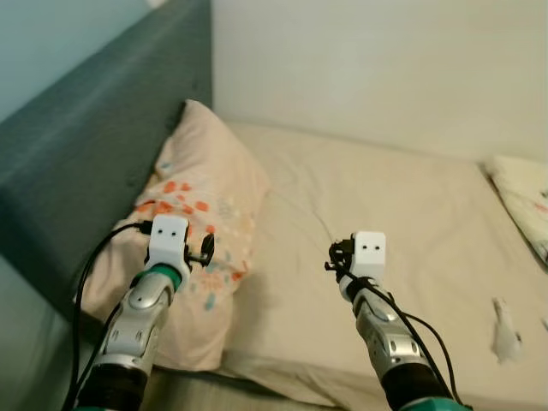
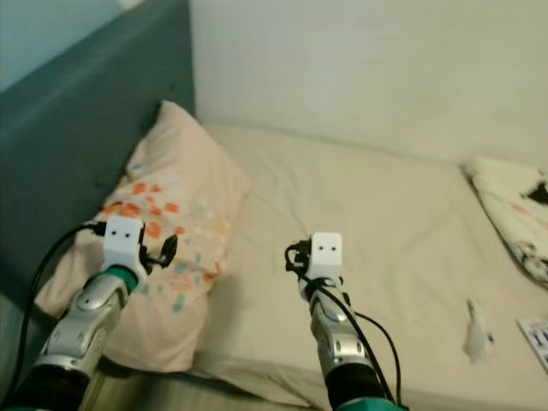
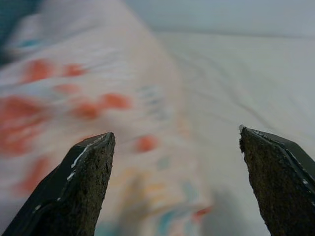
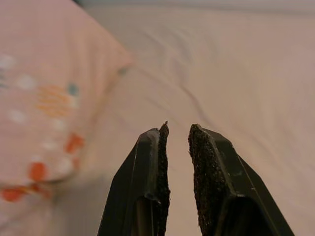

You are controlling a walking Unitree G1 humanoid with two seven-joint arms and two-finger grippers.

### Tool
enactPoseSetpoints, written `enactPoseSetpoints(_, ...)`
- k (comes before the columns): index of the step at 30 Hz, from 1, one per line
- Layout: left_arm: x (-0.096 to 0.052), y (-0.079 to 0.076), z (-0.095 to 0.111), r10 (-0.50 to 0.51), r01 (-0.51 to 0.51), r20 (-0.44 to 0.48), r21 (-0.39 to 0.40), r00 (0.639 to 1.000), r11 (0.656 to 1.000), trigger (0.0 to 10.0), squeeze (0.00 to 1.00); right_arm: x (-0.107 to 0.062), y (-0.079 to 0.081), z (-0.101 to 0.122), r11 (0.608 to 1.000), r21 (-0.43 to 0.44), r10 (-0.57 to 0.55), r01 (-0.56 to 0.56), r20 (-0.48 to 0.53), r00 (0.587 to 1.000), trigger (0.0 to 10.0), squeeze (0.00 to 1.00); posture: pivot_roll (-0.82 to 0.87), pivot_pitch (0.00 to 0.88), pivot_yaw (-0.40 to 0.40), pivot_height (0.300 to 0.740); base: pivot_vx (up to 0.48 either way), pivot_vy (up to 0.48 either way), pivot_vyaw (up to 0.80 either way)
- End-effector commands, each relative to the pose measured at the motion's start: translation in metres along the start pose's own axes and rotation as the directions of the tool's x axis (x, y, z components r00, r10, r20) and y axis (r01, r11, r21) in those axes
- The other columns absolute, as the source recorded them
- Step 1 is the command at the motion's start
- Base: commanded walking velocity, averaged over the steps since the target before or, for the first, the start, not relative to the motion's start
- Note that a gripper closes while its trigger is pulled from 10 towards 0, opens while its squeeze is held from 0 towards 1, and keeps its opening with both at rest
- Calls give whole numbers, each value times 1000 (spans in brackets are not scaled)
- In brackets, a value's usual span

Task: Clean up the room

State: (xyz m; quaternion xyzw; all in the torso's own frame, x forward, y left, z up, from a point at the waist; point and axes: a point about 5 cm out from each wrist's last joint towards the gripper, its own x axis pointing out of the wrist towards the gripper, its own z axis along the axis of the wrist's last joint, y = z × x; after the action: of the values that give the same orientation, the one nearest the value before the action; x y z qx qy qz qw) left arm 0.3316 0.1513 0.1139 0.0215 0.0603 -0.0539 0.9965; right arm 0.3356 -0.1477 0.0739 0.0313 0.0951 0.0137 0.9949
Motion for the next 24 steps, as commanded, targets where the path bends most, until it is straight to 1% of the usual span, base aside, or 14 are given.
enactPoseSetpoints(1, 0, -4, -1, 6, -6, -8, -6, 1000, 1000, 10000, 0, -2, -9, -7, 1000, -8, -28, 28, -35, 999, 10000, 0, 130, 83, -37, 740, 0, 0, -800)
enactPoseSetpoints(2, 0, -6, 0, 6, -6, -10, -1, 1000, 1000, 10000, 0, -3, -12, -6, 999, -7, -47, 47, -33, 998, 10000, 0, 123, 80, -11, 740, 0, 0, -800)
enactPoseSetpoints(4, 1, -11, 1, -15, 15, -21, 22, 1000, 1000, 10000, 0, -5, -20, -6, 997, -8, -76, 76, -26, 997, 10000, 0, 123, 82, 4, 740, 0, 0, -800)
enactPoseSetpoints(6, 2, -17, 2, -58, 60, -26, 96, 998, 994, 10000, 0, -8, -23, -8, 996, -11, -85, 84, -24, 996, 10000, 0, 135, 74, 36, 740, 0, 0, -800)
enactPoseSetpoints(7, 2, -17, 2, -58, 60, -26, 96, 998, 994, 10000, 0, -8, -23, -8, 996, -11, -85, 84, -24, 996, 10000, 0, 135, 74, 36, 740, 0, 0, -800)
enactPoseSetpoints(8, 1, -18, 1, -62, 66, -36, 131, 997, 989, 10000, 0, -11, -24, -11, 995, -11, -96, 95, -26, 995, 10000, 0, 145, 73, 60, 740, 0, 0, -800)
enactPoseSetpoints(11, 1, -17, 1, -52, 57, -42, 131, 998, 990, 10000, 0, -12, -25, -12, 995, -10, -103, 102, -27, 994, 10000, 0, 145, 73, 60, 740, 0, 0, -800)
enactPoseSetpoints(14, 0, -15, 4, -37, 42, -40, 121, 998, 992, 10000, 0, -13, -24, -17, 994, -1, -113, 113, -34, 993, 10000, 0, 157, 71, 50, 740, 0, 0, -800)
enactPoseSetpoints(16, 1, -15, 7, -30, 31, -19, 59, 999, 998, 10000, 0, -13, -23, -15, 993, 12, -117, 118, -26, 993, 10000, 0, 149, 73, 31, 740, 0, 0, -800)
enactPoseSetpoints(19, 1, -15, 8, -27, 28, -15, 41, 1000, 999, 10000, 0, -13, -23, -15, 993, 16, -120, 120, -23, 993, 10000, 0, 149, 73, 31, 740, 0, 0, -800)
enactPoseSetpoints(20, 1, -14, 4, -23, 23, -4, 15, 1000, 1000, 10000, 0, -13, -23, -15, 991, 29, -128, 128, -18, 992, 10000, 0, 141, 70, 24, 740, 0, 0, -800)
enactPoseSetpoints(21, 0, -12, -4, -11, 10, -8, -7, 1000, 1000, 10000, 0, -14, -23, -17, 991, 24, -130, 130, -17, 991, 10000, 0, 132, 48, 37, 740, 0, 0, -800)
enactPoseSetpoints(22, -1, -10, -10, -8, 7, -15, -17, 1000, 1000, 10000, 0, -15, -23, -19, 991, 21, -134, 134, -12, 991, 10000, 0, 130, 27, 52, 740, 0, 0, -800)
enactPoseSetpoints(24, -2, -8, -14, -17, 17, -23, -26, 1000, 1000, 10000, 0, -17, -24, -19, 989, 26, -147, 147, -1, 989, 10000, 0, 131, 25, 59, 740, 0, 0, -800)
